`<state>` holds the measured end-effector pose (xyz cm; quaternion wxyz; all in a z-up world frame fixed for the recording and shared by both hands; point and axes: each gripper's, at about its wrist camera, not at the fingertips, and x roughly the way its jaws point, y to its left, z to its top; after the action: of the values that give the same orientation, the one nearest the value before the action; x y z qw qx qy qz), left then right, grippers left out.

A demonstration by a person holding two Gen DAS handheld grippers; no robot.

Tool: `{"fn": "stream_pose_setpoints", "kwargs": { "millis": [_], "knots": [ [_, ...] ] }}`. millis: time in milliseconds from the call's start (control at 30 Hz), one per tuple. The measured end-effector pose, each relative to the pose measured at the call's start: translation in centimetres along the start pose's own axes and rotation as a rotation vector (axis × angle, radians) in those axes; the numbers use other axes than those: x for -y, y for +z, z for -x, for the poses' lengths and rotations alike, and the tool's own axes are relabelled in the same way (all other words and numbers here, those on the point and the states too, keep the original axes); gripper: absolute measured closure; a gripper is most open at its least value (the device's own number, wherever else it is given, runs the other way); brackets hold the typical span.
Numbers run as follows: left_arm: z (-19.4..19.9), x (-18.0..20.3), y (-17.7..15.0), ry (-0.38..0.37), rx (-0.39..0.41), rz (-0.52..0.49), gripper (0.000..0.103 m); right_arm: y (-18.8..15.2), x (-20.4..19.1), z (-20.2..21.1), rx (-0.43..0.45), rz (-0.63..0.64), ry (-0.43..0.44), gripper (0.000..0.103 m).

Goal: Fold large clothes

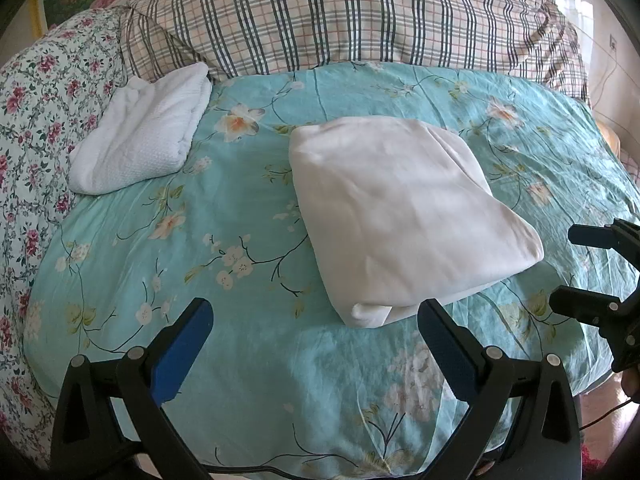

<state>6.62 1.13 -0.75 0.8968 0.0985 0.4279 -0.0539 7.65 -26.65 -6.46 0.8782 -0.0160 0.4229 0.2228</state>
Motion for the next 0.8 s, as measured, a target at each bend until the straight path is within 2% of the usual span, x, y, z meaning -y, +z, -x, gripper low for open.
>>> {"fn": "stream_pose_setpoints", "kwargs": {
  "millis": [800],
  "knots": [
    [0.0,-0.2,0.7,-0.008,0.008,0.000,0.001,1.2,0.3,0.3,0.010,0.013,0.006,0.000]
  ]
}}
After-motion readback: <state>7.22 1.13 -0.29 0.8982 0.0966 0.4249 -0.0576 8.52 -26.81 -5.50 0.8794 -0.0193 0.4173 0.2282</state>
